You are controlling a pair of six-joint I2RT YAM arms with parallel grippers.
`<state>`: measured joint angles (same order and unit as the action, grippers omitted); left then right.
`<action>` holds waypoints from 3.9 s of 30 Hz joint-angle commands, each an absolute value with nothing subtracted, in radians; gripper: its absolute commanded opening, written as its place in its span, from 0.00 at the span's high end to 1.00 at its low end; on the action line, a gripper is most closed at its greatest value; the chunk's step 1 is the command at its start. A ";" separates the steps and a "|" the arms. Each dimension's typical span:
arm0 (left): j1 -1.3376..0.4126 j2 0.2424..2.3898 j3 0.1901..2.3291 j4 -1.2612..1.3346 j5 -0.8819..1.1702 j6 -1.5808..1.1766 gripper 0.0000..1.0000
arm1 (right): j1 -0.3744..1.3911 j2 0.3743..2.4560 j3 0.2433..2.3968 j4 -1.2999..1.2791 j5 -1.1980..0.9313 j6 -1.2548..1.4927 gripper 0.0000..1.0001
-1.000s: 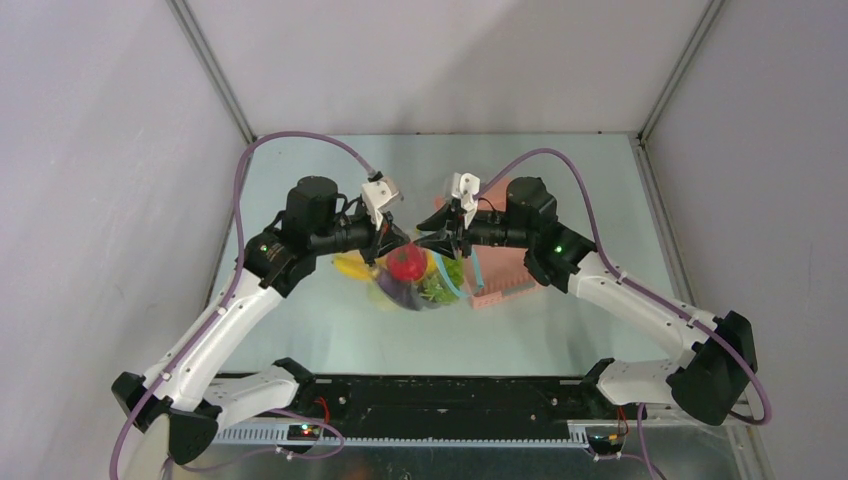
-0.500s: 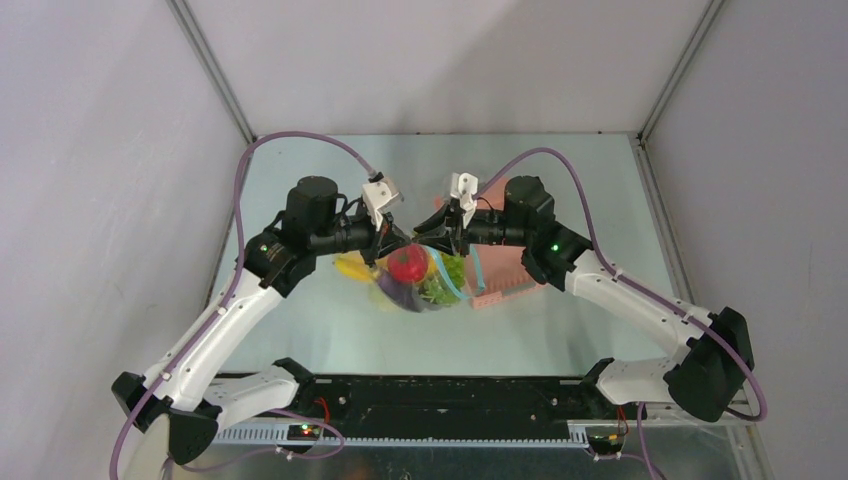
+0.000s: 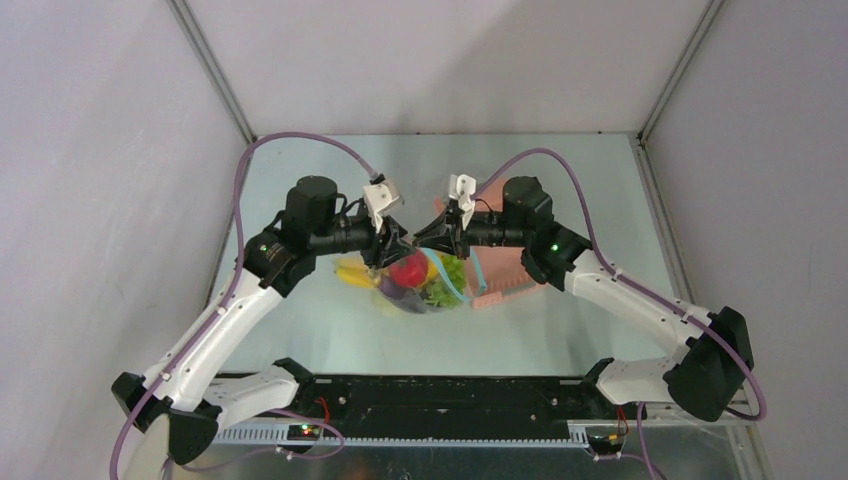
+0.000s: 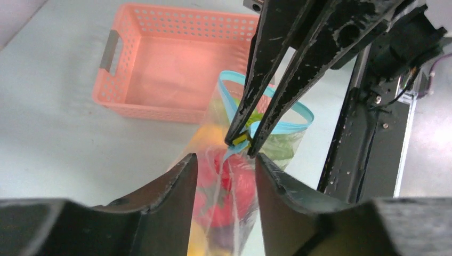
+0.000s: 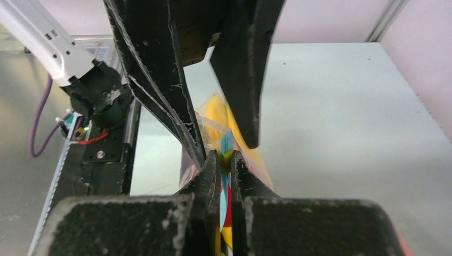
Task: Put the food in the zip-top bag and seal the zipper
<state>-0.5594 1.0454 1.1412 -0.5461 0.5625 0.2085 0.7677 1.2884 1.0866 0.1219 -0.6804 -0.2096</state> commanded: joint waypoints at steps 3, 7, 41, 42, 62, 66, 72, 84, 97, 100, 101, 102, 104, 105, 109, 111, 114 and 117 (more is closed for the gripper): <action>-0.558 1.053 1.205 -0.542 0.632 0.288 0.46 | 0.765 1.291 1.183 0.021 -0.798 -0.208 1.00; -0.558 1.083 1.224 -0.580 0.651 0.340 0.52 | 0.760 1.298 1.213 -0.029 -0.803 -0.196 1.00; -0.560 0.944 1.064 -0.320 0.650 0.238 1.00 | 0.729 1.338 1.247 -0.207 -0.637 -0.224 1.00; -0.560 0.948 1.065 -0.321 0.645 0.233 1.00 | 0.730 1.336 1.247 -0.215 -0.631 -0.228 1.00; -0.560 1.041 1.146 -0.483 0.720 0.324 0.91 | 0.731 1.291 1.247 -0.212 -0.593 -0.198 1.00; -0.560 1.119 1.224 -0.603 0.774 0.382 0.56 | 0.732 1.278 1.246 -0.165 -0.643 -0.173 1.00; -0.559 1.149 1.242 -0.665 0.858 0.478 0.36 | 0.734 1.276 1.247 -0.126 -0.654 -0.148 1.00; -0.560 1.195 1.203 -0.600 0.804 0.465 0.28 | 0.734 1.287 1.248 -0.068 -0.780 -0.101 1.00; -0.560 1.191 1.177 -0.557 0.873 0.504 0.74 | 0.719 1.300 1.247 -0.048 -0.836 -0.076 1.00; -0.560 1.173 1.153 -0.529 0.887 0.499 0.99 | 0.714 1.305 1.247 -0.060 -0.823 -0.078 1.00; -0.559 1.156 1.138 -0.517 0.887 0.487 1.00 | 0.711 1.305 1.248 -0.083 -0.804 -0.090 1.00; -0.560 1.146 1.126 -0.482 0.880 0.474 1.00 | 0.709 1.305 1.247 -0.097 -0.791 -0.100 1.00; -0.560 1.105 1.080 -0.404 0.847 0.427 1.00 | 0.698 1.300 1.248 -0.151 -0.754 -0.124 1.00; -0.560 1.078 1.049 -0.353 0.821 0.390 1.00 | 0.689 1.301 1.247 -0.189 -0.740 -0.137 1.00; -0.561 1.029 1.010 -0.287 0.781 0.323 1.00 | 0.685 1.313 1.247 -0.260 -0.692 -0.169 1.00; -0.560 1.028 1.012 -0.273 0.757 0.283 1.00 | 0.689 1.324 1.247 -0.253 -0.699 -0.166 1.00; -0.561 1.049 1.026 -0.262 0.712 0.224 1.00 | 0.703 1.334 1.248 -0.225 -0.722 -0.152 1.00; -0.561 1.063 1.047 -0.279 0.700 0.207 1.00 | 0.719 1.343 1.248 -0.210 -0.708 -0.139 1.00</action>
